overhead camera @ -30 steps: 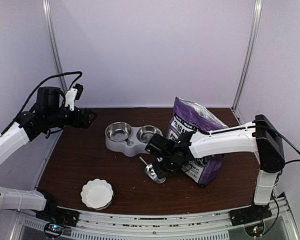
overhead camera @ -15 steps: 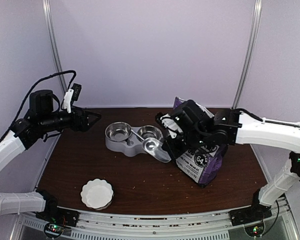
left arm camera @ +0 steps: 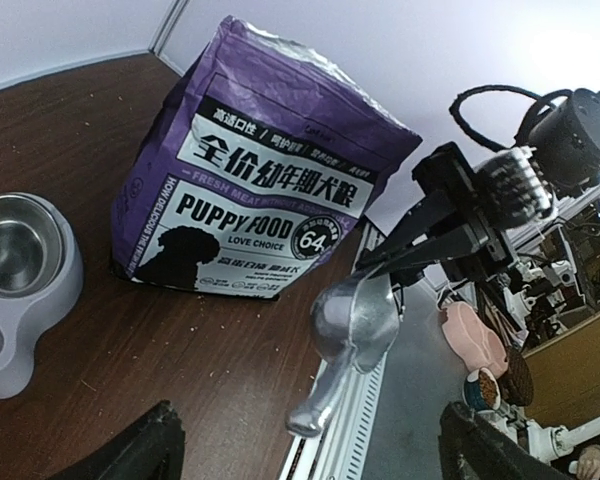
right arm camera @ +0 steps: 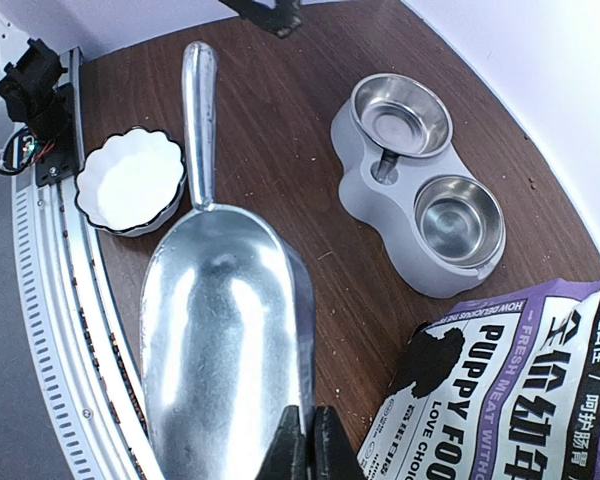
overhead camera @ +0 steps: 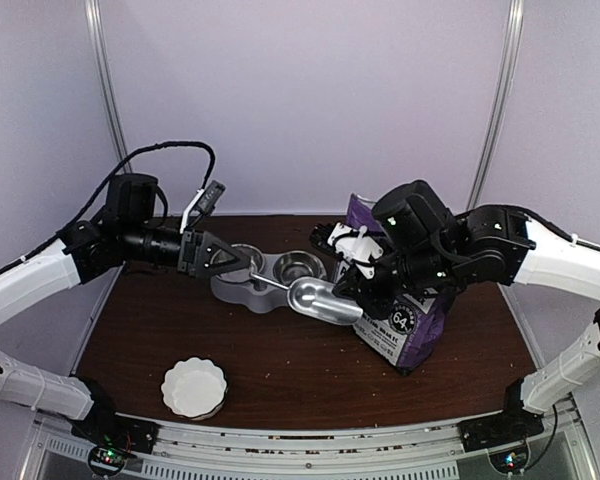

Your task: Serve the pet food

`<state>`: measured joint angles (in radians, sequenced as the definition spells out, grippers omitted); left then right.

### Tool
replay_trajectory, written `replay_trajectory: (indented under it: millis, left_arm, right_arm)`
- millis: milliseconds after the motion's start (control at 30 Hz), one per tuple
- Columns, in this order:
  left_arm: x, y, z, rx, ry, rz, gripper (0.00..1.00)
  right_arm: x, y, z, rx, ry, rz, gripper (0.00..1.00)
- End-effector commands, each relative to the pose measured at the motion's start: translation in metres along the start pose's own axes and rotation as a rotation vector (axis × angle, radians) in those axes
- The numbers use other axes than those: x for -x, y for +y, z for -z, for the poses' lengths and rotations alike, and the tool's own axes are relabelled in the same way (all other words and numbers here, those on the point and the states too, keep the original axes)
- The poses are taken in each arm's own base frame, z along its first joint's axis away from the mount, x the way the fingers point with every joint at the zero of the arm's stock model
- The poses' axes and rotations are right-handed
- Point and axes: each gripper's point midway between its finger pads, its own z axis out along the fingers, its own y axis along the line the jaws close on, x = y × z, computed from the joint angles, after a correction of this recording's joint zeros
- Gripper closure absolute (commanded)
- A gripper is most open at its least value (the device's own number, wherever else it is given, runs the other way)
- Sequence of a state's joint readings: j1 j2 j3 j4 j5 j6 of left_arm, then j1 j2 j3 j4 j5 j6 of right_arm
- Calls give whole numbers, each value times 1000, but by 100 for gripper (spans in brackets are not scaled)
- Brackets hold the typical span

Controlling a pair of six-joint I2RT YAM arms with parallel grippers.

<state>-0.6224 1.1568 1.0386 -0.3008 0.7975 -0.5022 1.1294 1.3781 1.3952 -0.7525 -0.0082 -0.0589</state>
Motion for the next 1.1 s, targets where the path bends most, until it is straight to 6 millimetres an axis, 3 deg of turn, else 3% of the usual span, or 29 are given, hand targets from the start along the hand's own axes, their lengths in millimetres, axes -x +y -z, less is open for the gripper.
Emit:
replay_trajectory:
  millis: [0,200,400,767,1067]
  left_arm:
    - [4,-8,-8,-57,26,40,9]
    - [-1,-26,-24,-120,82,32,14]
    - [-2,-37,-30,-167,94,42,37]
    - [-6,-44,-40,-212,130,57,41]
    - [-8,-44,-44,-229,141,70,61]
  right_arm:
    - [20,3,22,2,-85,54,100]
    - [28,2,20,-17,-116,67,100]
    - [35,3,17,-20,-135,81,100]
    - [43,5,17,-20,-163,91,100]
    - [43,5,10,-24,-143,104,100]
